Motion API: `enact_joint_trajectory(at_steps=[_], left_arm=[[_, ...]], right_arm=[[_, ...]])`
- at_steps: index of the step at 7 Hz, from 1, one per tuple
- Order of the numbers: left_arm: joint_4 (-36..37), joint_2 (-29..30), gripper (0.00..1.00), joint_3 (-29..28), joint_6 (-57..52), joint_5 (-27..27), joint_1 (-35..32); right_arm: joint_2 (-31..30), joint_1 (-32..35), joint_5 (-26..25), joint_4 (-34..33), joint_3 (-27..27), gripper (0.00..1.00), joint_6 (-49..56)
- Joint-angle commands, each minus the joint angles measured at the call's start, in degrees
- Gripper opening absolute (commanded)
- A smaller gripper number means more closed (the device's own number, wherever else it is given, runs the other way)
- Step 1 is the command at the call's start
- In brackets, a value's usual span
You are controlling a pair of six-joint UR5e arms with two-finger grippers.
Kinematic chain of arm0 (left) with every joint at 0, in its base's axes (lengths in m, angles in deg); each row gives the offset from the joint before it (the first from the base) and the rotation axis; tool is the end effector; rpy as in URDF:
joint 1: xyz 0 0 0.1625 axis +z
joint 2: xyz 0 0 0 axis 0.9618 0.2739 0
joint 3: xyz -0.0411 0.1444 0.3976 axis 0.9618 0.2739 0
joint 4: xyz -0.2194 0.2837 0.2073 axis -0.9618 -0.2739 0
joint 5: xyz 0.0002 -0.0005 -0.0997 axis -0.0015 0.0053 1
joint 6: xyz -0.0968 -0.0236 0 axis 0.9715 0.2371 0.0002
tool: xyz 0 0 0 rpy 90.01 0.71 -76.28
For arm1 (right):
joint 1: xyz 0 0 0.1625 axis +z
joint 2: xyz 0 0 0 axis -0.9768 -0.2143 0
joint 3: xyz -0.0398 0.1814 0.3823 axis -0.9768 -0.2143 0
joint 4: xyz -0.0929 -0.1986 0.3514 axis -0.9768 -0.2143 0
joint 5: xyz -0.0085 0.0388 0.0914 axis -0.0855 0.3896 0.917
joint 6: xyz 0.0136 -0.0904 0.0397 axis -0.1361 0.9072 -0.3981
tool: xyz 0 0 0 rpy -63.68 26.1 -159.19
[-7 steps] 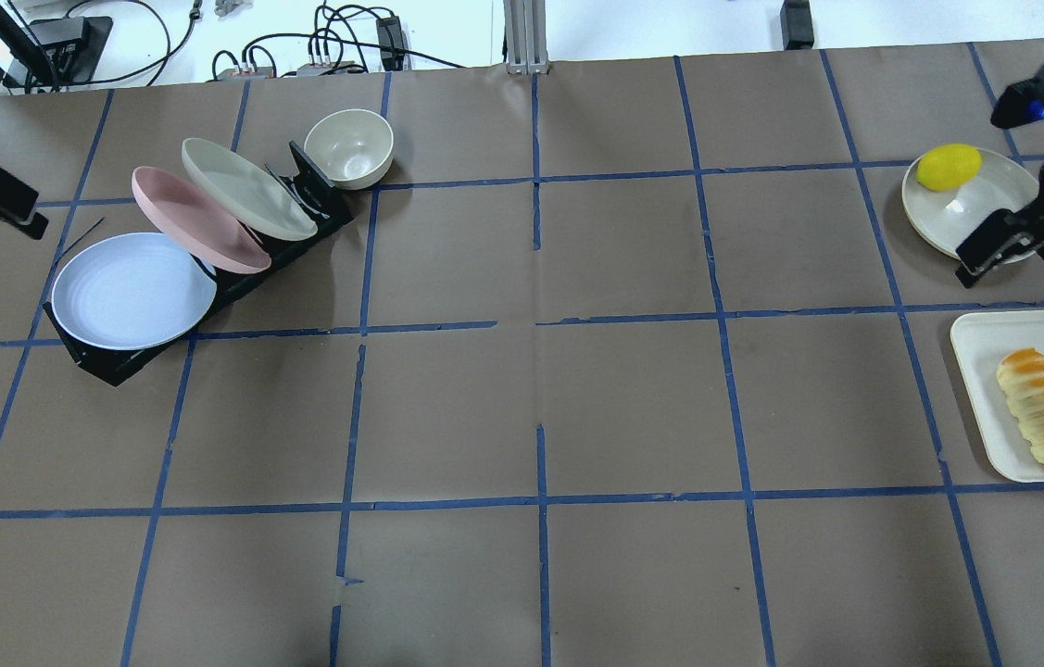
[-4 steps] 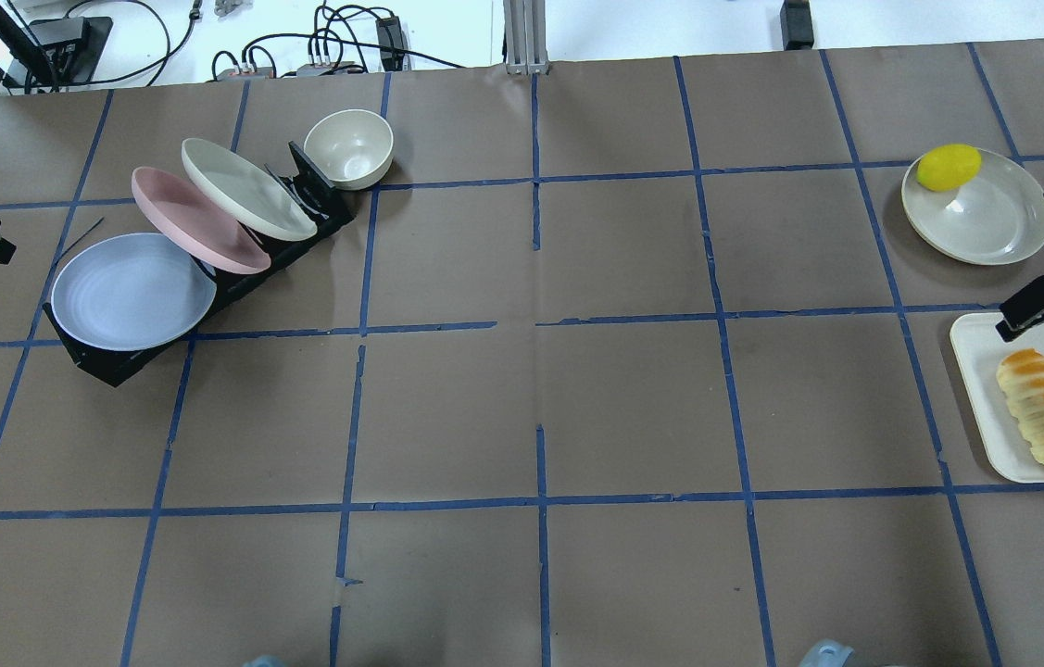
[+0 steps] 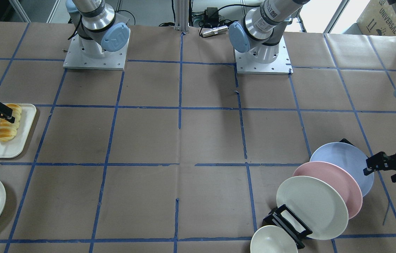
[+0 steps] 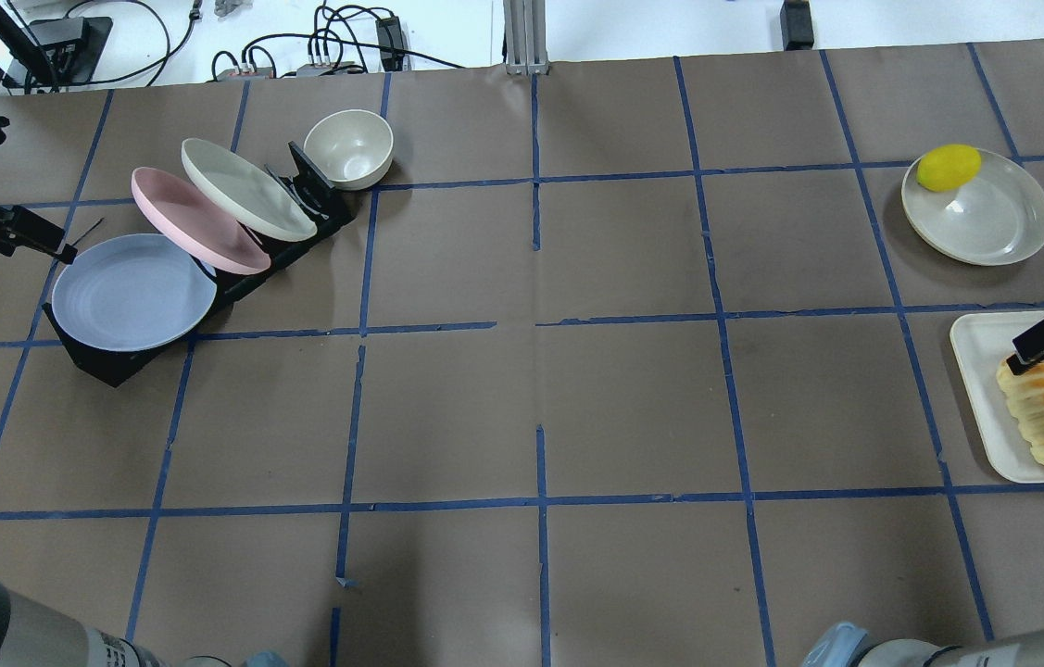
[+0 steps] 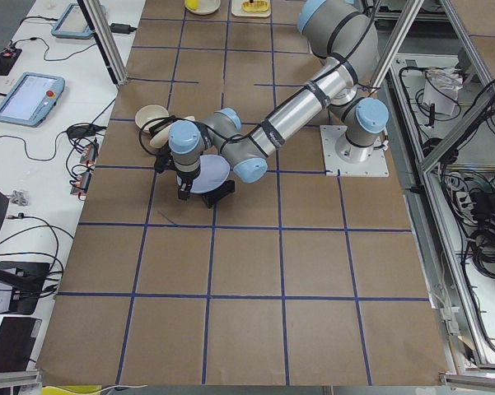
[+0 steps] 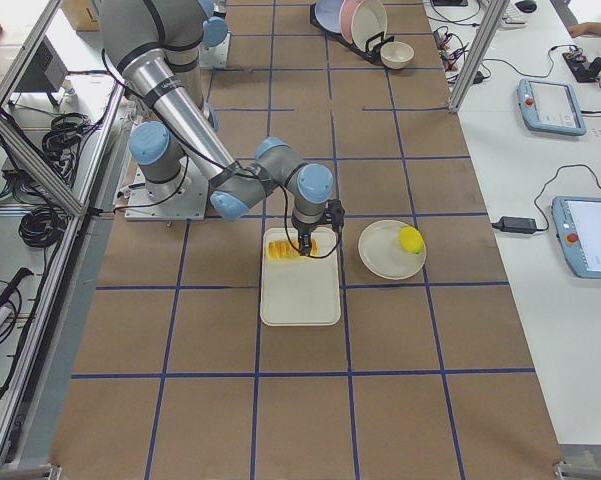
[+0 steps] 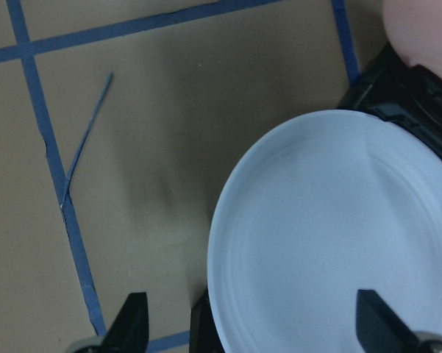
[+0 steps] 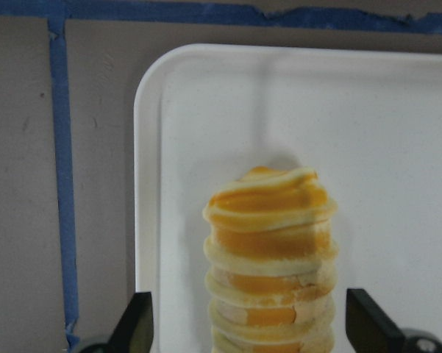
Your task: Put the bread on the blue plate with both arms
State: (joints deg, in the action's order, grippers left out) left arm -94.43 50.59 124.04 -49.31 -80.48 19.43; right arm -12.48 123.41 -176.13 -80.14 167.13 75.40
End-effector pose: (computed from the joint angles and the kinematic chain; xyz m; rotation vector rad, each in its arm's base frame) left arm 0.2652 -0.6266 0.2591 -0.3471 -3.0369 0.1556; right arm -0.2466 -0.4455 0.2203 -0.1068 3.0312 0.1403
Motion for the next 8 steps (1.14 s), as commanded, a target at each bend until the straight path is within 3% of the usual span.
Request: enact_joint_trajectory(at_steps=[1, 2, 3, 5, 6, 7, 8], left_arm=[[0.16, 4.8, 1.0, -3.49, -0.06, 2.22, -0.08], [0.25, 5.69, 1.0, -3.49, 0.11, 3.2, -0.17], [0.33, 5.44, 0.55, -3.06, 0.9, 3.21, -0.69], [0.33, 5.52, 0.43, -2.53, 1.17, 3.03, -1.92], [0.33, 5.35, 0.32, -2.53, 2.04, 2.95, -2.01], [0.33, 5.35, 0.24, -2.53, 2.14, 2.94, -2.19], [0.33, 4.91, 0.17, -2.87, 2.22, 2.6, -2.54]], right_arm=[[0.18, -1.3, -0.44, -3.53, 3.16, 0.92, 0.07], [0.18, -1.57, -0.53, -5.13, 4.75, 0.92, 0.07], [0.36, -1.57, -0.53, -5.84, 5.03, 0.92, 0.07], [0.71, -1.57, -0.7, -6.29, 5.03, 0.92, 0.16], [1.67, -1.57, -0.7, -6.9, 4.85, 0.67, 0.16], [2.11, -1.57, -0.7, -6.99, 4.85, 0.08, 0.24], [2.03, -1.57, -0.88, -7.34, 4.94, 0.03, 0.24]])
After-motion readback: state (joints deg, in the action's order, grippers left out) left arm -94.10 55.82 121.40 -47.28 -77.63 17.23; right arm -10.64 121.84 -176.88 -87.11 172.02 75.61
